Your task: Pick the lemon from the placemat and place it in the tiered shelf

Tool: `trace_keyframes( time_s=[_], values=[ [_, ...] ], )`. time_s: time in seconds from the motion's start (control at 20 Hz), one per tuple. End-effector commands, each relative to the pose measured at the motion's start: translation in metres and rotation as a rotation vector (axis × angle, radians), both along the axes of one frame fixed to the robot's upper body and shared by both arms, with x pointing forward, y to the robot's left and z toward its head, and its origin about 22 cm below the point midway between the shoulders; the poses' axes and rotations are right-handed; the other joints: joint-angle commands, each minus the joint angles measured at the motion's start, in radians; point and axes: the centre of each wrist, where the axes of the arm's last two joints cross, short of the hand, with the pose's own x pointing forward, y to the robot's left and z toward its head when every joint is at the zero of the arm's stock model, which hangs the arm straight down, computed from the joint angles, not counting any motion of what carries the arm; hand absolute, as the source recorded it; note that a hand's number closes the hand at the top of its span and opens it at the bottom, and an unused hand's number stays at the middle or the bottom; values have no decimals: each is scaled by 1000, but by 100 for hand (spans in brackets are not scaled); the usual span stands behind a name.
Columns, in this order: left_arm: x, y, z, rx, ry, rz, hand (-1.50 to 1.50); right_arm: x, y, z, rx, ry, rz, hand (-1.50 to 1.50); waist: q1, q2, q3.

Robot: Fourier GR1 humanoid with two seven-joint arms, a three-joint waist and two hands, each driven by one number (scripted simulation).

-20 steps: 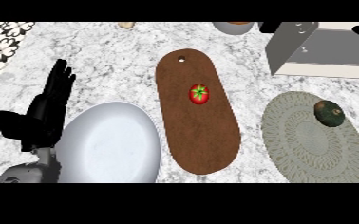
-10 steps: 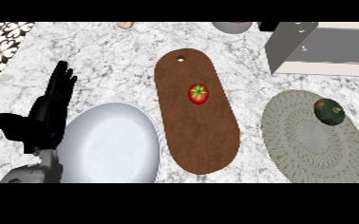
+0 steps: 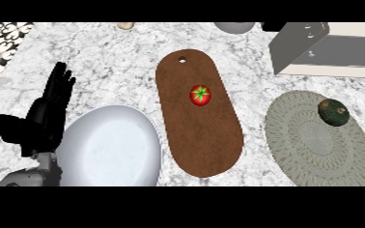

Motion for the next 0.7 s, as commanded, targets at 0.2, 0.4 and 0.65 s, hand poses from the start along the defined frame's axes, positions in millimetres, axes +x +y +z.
trace_keyframes(
  time_s=[0.2,0.4,0.65],
  values=[
    [-6,-1,5,-11,-16,10,0,-89,-64,-7,63,10,-19,-150,0,0,2],
    [0,11,10,-13,-17,15,0,-126,-83,-8,67,7,-14,-150,3,3,3],
    [-7,1,-13,-16,5,-4,0,-158,-97,-4,43,-1,42,-150,-1,1,3]
  ],
)
